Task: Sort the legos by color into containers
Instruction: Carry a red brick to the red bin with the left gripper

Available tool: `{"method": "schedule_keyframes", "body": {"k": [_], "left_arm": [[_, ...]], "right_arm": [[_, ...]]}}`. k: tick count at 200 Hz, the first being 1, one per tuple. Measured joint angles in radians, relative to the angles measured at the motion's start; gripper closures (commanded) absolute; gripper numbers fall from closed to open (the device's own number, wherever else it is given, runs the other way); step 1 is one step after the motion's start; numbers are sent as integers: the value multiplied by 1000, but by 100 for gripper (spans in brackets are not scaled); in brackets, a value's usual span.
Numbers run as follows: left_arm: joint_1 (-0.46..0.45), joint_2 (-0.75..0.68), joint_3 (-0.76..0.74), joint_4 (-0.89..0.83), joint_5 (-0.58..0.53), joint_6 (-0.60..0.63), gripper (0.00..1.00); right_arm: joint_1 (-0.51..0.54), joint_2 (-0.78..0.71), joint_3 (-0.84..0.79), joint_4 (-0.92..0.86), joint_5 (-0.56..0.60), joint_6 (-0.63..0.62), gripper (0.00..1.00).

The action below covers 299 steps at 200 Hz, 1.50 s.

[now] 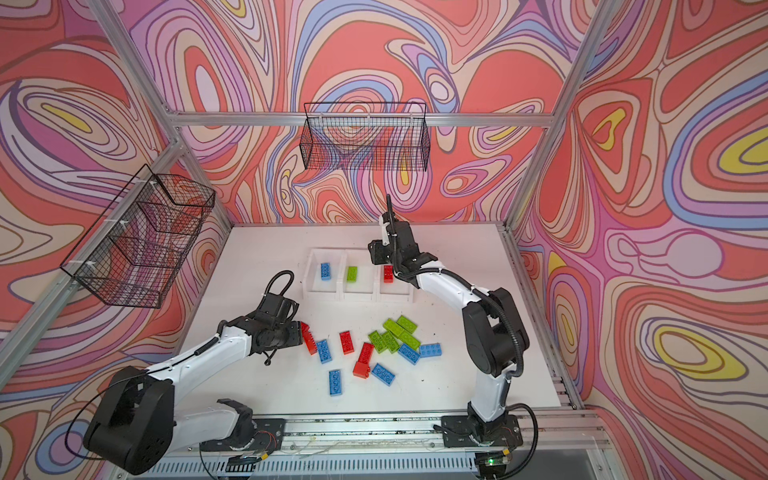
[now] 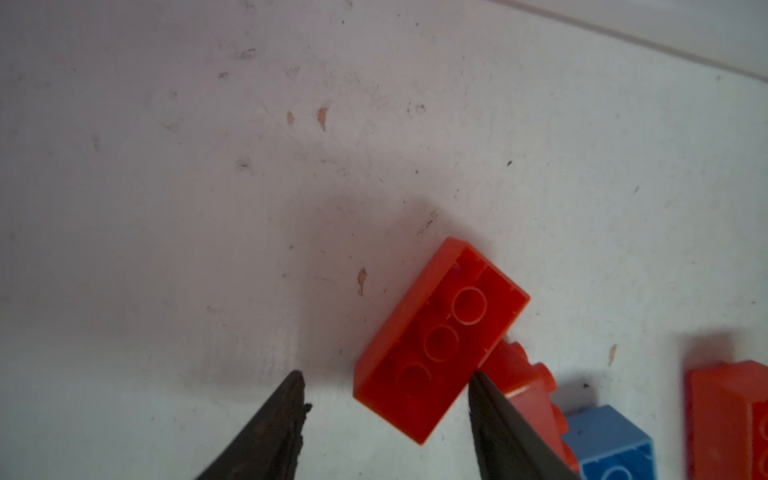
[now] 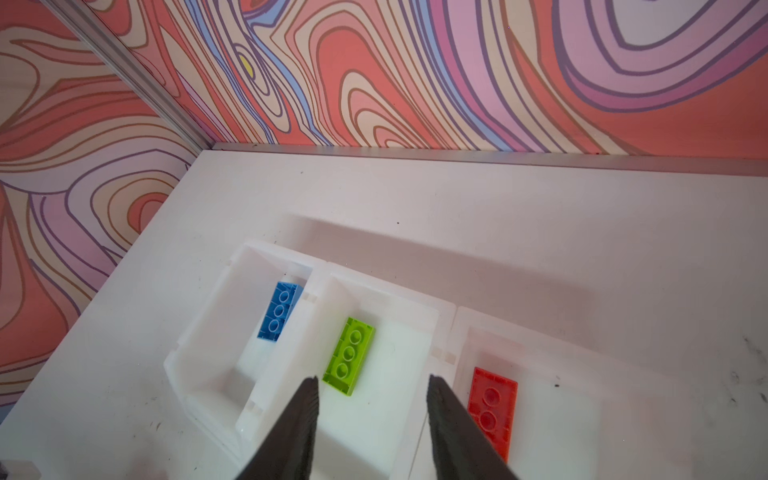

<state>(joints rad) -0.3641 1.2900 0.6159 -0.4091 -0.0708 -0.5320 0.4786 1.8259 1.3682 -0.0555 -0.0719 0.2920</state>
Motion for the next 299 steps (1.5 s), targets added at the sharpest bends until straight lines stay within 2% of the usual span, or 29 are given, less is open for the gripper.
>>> {"method": "schedule_keyframes", "body": {"k": [32, 61, 83, 126, 163, 236, 269, 299], "left_arm": [[-5, 45, 16, 29, -1, 1, 35], [-5, 84, 17, 57, -2, 4, 40], [-5, 101, 18, 76, -1, 5, 46], [-5, 135, 45, 97, 0, 23, 65], [-5, 135, 58, 109, 1, 39, 73], [-5, 132, 83, 101, 12, 69, 81], [-10, 95, 164, 67, 21, 92, 80], [-68, 68, 282, 33, 14, 126, 79]], "right_arm": [[0, 0, -42, -7, 11, -2, 55], [0, -5, -54, -5, 22, -2, 55], [0, -24, -72, -5, 32, -3, 55], [-1, -94, -126, -4, 60, -3, 55], [-7, -159, -189, -4, 84, -3, 55], [-14, -192, -237, -16, 115, -12, 56], [-20, -231, -270, -23, 135, -18, 55], [-58, -298, -354, -28, 144, -16, 56]]}}
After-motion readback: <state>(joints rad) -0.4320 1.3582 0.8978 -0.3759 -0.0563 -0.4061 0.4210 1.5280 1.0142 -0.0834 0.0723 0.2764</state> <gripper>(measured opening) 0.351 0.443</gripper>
